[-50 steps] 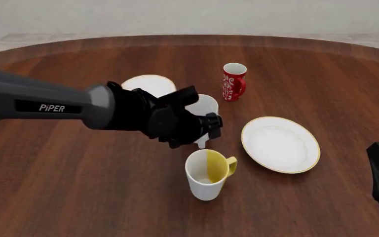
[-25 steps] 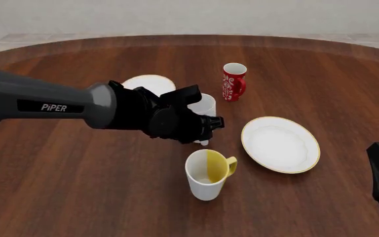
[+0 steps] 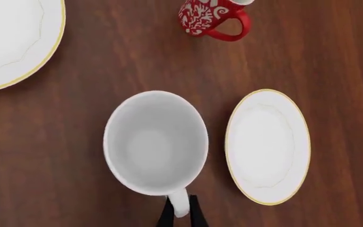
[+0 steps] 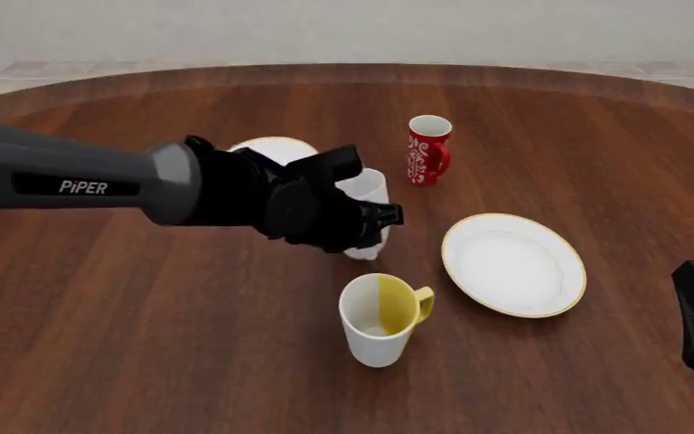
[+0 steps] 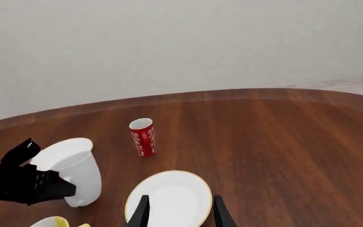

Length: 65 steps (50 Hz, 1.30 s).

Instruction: Put the white mug on the left plate.

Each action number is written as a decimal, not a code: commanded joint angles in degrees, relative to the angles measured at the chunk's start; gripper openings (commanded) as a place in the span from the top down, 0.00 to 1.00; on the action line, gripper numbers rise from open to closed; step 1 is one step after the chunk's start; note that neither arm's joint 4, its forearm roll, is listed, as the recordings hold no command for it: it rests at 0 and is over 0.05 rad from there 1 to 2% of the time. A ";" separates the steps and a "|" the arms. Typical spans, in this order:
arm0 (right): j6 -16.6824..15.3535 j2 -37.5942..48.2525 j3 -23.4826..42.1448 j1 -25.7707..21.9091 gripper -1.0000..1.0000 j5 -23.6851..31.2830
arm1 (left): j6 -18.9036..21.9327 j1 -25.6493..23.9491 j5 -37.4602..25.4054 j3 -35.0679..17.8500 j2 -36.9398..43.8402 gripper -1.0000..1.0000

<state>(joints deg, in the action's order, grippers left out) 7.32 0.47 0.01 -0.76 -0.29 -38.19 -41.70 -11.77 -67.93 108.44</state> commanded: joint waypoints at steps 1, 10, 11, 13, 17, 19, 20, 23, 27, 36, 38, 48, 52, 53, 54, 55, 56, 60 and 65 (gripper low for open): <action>0.05 0.03 0.00 0.02 0.00 -0.04 | 3.54 1.38 -1.47 -1.08 -0.43 1.00; 0.10 -0.09 0.00 0.07 0.00 0.07 | 5.97 1.04 -2.38 -2.50 -1.32 1.00; 0.09 -0.07 0.00 0.05 0.00 0.07 | 6.28 0.92 -2.57 -2.71 -1.33 1.00; -0.02 -0.08 0.00 -0.03 0.00 0.09 | 7.18 0.64 -2.51 -3.16 -1.83 1.00; -0.01 -0.13 0.00 0.01 0.00 0.11 | 8.70 1.08 -2.43 -3.37 -3.58 1.00; -0.12 -0.19 0.00 0.04 0.00 0.15 | 10.67 1.61 -2.54 -3.72 -4.74 1.00; -0.16 -0.18 0.00 0.02 0.00 0.15 | 9.89 1.28 -2.90 -3.86 -4.63 1.00; -0.25 -0.12 0.00 -0.04 0.00 0.11 | 10.97 1.13 -2.81 -4.05 -5.94 1.00; -0.44 -0.06 0.00 -0.09 0.00 0.10 | 12.87 1.75 -2.88 -4.10 -7.35 1.00; -0.57 0.08 0.00 -0.06 0.00 -0.02 | 15.34 1.00 -2.03 -4.03 -9.62 1.00; -0.56 0.14 0.00 -0.02 0.00 -0.06 | 14.75 2.03 -1.71 -3.16 -10.45 1.00; -0.76 0.68 0.00 -0.07 0.00 -0.45 | 16.72 4.22 -3.64 -3.89 -13.30 1.00; -0.90 0.71 0.00 -0.13 0.00 -0.41 | 18.02 4.91 -3.93 -3.98 -13.14 1.00; -0.92 0.74 0.00 -0.13 0.00 -0.42 | 17.94 4.88 -3.95 -3.89 -13.13 1.00; -0.97 0.79 0.00 -0.17 0.00 -0.43 | 18.57 4.97 -4.52 -4.12 -12.90 1.00; -0.99 0.80 0.00 -0.20 0.00 -0.41 | 18.77 4.86 -4.71 -4.23 -12.79 1.00; -1.03 0.81 0.00 -0.24 0.00 -0.36 | 18.73 4.66 -5.08 -4.43 -12.47 1.00; -1.10 0.88 0.00 -0.28 0.00 -0.34 | 20.36 4.98 -5.64 -4.70 -12.18 1.00; -1.30 0.93 0.00 -0.37 0.00 -0.30 | 22.17 6.36 -6.05 -4.41 -12.71 1.00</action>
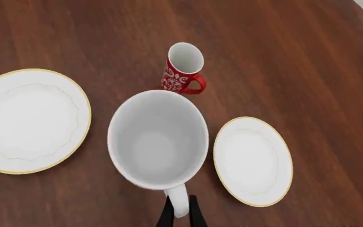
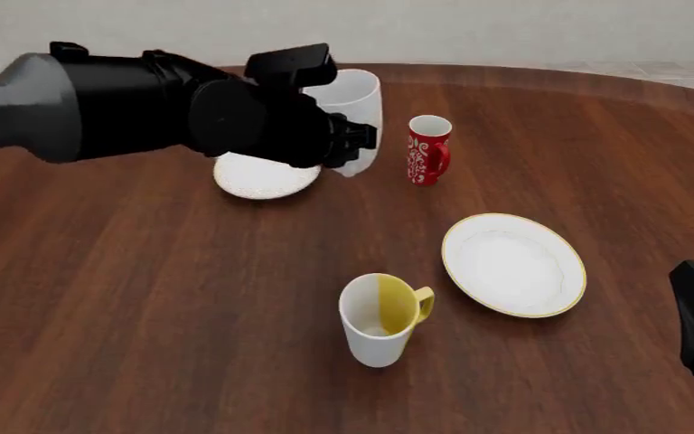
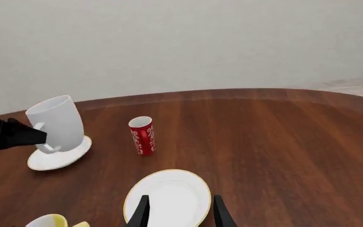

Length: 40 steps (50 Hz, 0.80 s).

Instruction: Put the white mug on the left plate.

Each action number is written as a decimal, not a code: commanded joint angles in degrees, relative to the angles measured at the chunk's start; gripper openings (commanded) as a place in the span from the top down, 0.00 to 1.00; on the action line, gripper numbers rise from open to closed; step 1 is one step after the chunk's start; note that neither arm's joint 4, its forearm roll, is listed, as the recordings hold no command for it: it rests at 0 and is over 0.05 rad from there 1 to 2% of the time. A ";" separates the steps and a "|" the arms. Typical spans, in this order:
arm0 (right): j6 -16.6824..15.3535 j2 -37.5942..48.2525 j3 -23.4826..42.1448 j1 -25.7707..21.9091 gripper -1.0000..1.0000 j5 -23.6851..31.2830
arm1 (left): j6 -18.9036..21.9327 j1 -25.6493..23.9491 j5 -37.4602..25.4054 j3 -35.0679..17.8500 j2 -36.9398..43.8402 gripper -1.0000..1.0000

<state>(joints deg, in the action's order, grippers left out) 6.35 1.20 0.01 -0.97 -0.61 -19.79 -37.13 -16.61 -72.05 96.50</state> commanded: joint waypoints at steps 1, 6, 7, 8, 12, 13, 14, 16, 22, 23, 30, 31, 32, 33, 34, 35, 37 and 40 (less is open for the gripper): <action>-0.37 0.28 0.00 -0.18 0.00 -0.03 | 3.38 1.56 -1.13 -0.29 -1.01 1.00; -0.67 1.18 0.00 -0.35 0.00 -0.77 | 4.28 2.46 -1.87 -0.60 -1.77 1.00; -0.75 1.32 0.00 -0.38 0.00 -0.88 | 4.41 2.36 -2.06 -0.77 -1.89 1.00; -0.80 1.32 0.00 -0.38 0.00 -0.88 | 4.83 2.45 -2.16 -0.92 -2.07 1.00; -0.92 1.65 0.00 -0.32 0.00 -1.16 | 5.08 2.97 -2.47 -1.25 -2.88 1.00; -0.95 1.70 0.00 -0.33 0.00 -1.20 | 4.96 3.14 -2.39 -1.17 -3.21 1.00; -0.98 1.79 0.00 -0.33 0.00 -1.28 | 4.99 3.22 -2.55 -1.26 -3.47 1.00; -1.03 1.89 0.00 -0.35 0.00 -1.36 | 5.50 3.39 -2.67 -1.34 -3.77 1.00; -1.20 2.19 0.00 -0.28 0.00 -1.63 | 5.38 5.19 -2.60 -0.82 -4.65 1.00; -1.20 2.19 0.00 -0.28 0.00 -1.63 | 5.67 5.48 -2.76 -0.90 -4.66 1.00; -1.31 2.70 0.00 -0.31 0.00 -2.09 | 5.53 6.98 -3.86 -1.82 -4.96 1.00; -1.31 2.71 0.00 -0.31 0.00 -2.10 | 5.53 6.98 -3.86 -1.82 -4.96 1.00; -1.31 2.72 0.00 -0.29 0.00 -2.10 | 5.91 7.13 -4.25 -2.40 -5.00 1.00; -1.34 2.64 0.00 -0.30 0.00 -2.03 | 5.92 7.03 -4.58 -2.85 -4.73 1.00; -1.33 2.64 0.00 -0.29 0.00 -2.02 | 6.25 6.93 -4.93 -3.28 -4.46 1.00; -1.33 2.62 0.00 -0.27 0.00 -2.01 | 6.52 7.01 -5.41 -3.79 -4.03 1.00; -1.33 2.58 0.00 -0.25 0.00 -1.96 | 6.84 7.05 -5.92 -4.48 -3.53 1.00; -1.37 2.63 0.00 -0.22 0.00 -1.99 | 7.11 7.29 -6.57 -5.26 -2.75 1.00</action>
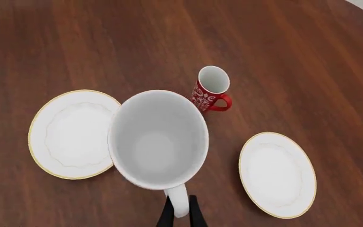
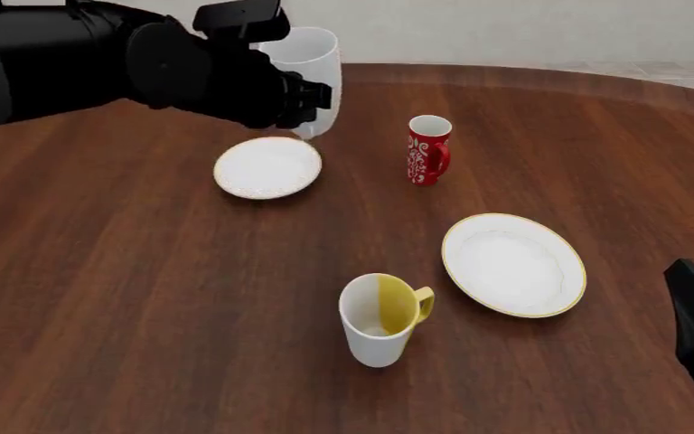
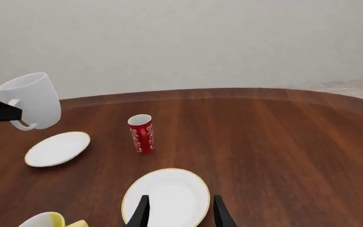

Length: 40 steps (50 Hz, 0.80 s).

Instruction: Put the white mug on the left plate.

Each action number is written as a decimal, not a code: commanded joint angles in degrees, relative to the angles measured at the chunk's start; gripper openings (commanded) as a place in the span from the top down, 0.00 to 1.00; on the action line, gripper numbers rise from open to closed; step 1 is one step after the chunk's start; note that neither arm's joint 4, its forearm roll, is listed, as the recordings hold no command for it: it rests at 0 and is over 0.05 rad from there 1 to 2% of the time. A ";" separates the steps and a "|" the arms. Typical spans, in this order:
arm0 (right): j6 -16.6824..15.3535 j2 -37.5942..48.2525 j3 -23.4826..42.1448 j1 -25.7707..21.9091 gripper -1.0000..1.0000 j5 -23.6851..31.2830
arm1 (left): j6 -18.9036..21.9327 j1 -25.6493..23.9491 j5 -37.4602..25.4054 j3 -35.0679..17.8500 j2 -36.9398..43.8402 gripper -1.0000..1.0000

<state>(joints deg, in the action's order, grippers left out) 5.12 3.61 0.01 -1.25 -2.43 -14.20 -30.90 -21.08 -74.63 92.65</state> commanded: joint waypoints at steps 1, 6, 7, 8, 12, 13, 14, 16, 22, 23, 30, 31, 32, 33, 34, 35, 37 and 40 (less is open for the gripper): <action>-0.16 0.20 0.00 0.06 0.00 -0.16 | 1.72 1.09 -2.37 -3.05 1.33 1.00; -0.26 0.08 0.00 0.06 0.00 -0.04 | 2.37 1.78 -3.35 -4.45 2.40 1.00; -0.28 0.01 0.00 0.02 0.00 0.05 | 3.24 1.86 -3.63 -4.88 2.80 1.00; -0.29 0.01 0.00 0.00 0.00 0.07 | 2.86 1.72 -3.70 -4.99 3.01 1.00; -0.49 -0.26 0.00 -0.06 0.00 0.28 | 2.45 1.54 -4.39 -5.79 4.08 1.00; -0.54 -0.34 0.00 -0.14 0.00 0.34 | 2.62 1.57 -4.34 -5.79 4.16 1.00; -0.70 -0.41 0.00 -0.15 0.00 0.41 | 2.99 1.91 -4.51 -6.03 4.32 1.00; -0.90 -0.55 0.00 -0.19 0.00 0.49 | 2.65 1.86 -4.72 -6.41 4.58 1.00; -0.94 -0.63 0.00 -0.18 0.00 0.50 | 2.94 3.80 -4.61 -7.47 4.90 1.00; -0.94 -0.63 0.00 -0.18 0.00 0.50 | 2.94 3.80 -4.61 -7.47 4.90 1.00; -1.55 0.31 0.00 -0.39 0.00 -0.06 | 2.81 5.60 -5.04 -9.14 6.05 1.00; -1.55 0.31 0.00 -0.39 0.00 -0.06 | 2.81 5.60 -5.04 -9.15 6.05 1.00; -1.58 0.25 0.00 -0.33 0.00 0.03 | 2.71 5.88 -5.03 -9.25 6.23 1.00; -1.59 0.27 0.00 -0.33 0.00 0.06 | 2.81 6.10 -5.04 -9.35 6.35 1.00; -1.63 0.41 0.00 -0.28 0.00 0.01 | 2.66 6.33 -5.07 -9.42 6.43 1.00; -1.63 0.23 0.00 -0.22 0.00 0.18 | 3.25 6.91 -5.28 -9.74 6.60 1.00; -1.68 0.44 0.00 -0.21 0.00 0.07 | 3.18 7.10 -5.41 -9.92 6.68 1.00; -1.64 0.55 0.00 -0.17 0.00 0.03 | 3.68 7.74 -5.58 -10.28 6.90 1.00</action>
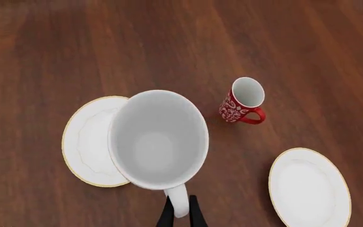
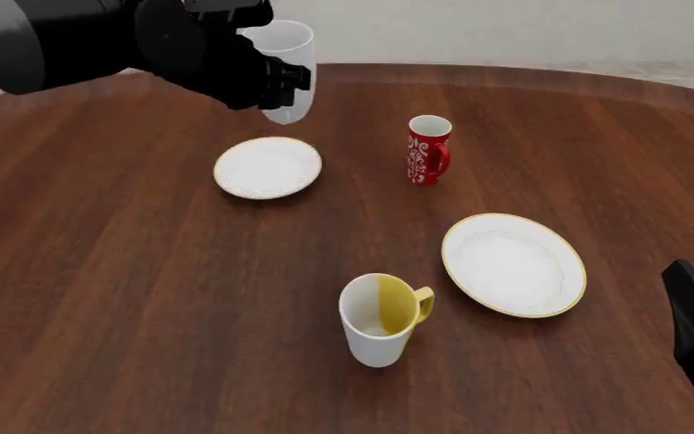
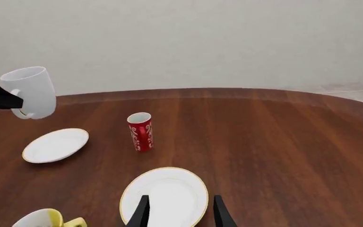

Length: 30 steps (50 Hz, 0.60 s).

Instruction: Put the white mug on the left plate.

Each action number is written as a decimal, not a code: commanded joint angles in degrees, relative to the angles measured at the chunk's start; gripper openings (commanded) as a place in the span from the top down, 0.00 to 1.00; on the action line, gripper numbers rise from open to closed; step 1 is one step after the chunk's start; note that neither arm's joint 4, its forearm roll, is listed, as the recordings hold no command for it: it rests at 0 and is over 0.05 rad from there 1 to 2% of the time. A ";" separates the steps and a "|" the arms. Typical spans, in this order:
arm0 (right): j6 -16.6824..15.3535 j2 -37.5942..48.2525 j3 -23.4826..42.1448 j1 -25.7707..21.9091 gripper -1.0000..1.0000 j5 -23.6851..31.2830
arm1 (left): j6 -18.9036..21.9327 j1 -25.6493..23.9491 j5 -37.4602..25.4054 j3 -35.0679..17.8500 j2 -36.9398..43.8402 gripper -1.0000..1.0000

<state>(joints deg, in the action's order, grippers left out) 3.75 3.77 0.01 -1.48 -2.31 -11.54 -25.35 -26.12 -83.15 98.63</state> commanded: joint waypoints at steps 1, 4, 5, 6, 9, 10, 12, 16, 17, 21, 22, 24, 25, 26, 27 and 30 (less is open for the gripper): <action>-0.30 0.43 0.00 0.09 0.00 -0.13 | 1.21 2.37 -0.61 -1.84 1.02 1.00; -0.45 0.75 0.00 0.08 0.00 -0.39 | 1.32 2.64 -0.78 -2.22 1.33 1.00; -0.44 0.88 0.00 0.09 0.00 -0.51 | 1.45 2.84 -0.86 -2.45 1.49 1.00; -0.47 0.98 0.00 0.10 0.00 -0.58 | 1.29 2.86 -0.91 -2.59 1.61 1.00; -0.52 1.11 0.00 0.09 0.00 -0.72 | 1.54 3.28 -1.03 -2.97 2.04 1.00; -0.54 1.23 0.00 0.12 0.00 -0.81 | 1.51 3.25 -0.90 -3.02 2.25 1.00; -0.53 1.17 0.00 0.16 0.00 -0.77 | 1.34 3.45 -0.78 -3.06 2.52 1.00; -0.70 1.26 0.00 0.13 0.00 -0.83 | 1.41 3.47 -0.55 -3.27 3.11 1.00; -0.76 1.24 0.00 0.12 0.00 -0.80 | 1.36 3.56 -0.46 -3.37 3.38 1.00; -0.71 0.99 0.00 0.14 0.00 -0.57 | 1.48 4.29 -0.47 -4.05 4.37 1.00; -0.73 1.09 0.00 0.12 0.00 -0.64 | 1.29 4.38 -0.46 -4.21 4.63 1.00; -0.71 1.24 0.05 0.15 0.00 -0.70 | 1.44 4.79 -0.49 -4.38 4.96 1.00; -0.73 1.32 0.05 0.14 0.00 -0.77 | 1.22 4.82 -0.49 -4.52 5.26 1.00; -0.73 1.35 0.05 0.15 0.00 -0.80 | 1.20 4.95 -0.49 -4.61 5.47 1.00; -0.73 1.46 0.05 0.14 0.00 -0.89 | 1.53 5.31 -0.54 -4.81 5.71 1.00; -0.80 1.77 0.05 0.14 0.00 -1.13 | 2.06 5.85 -0.78 -5.58 6.79 1.00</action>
<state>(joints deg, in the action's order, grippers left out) 3.08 5.02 0.03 -1.35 -3.08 -10.51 -21.00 -26.75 -87.02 103.29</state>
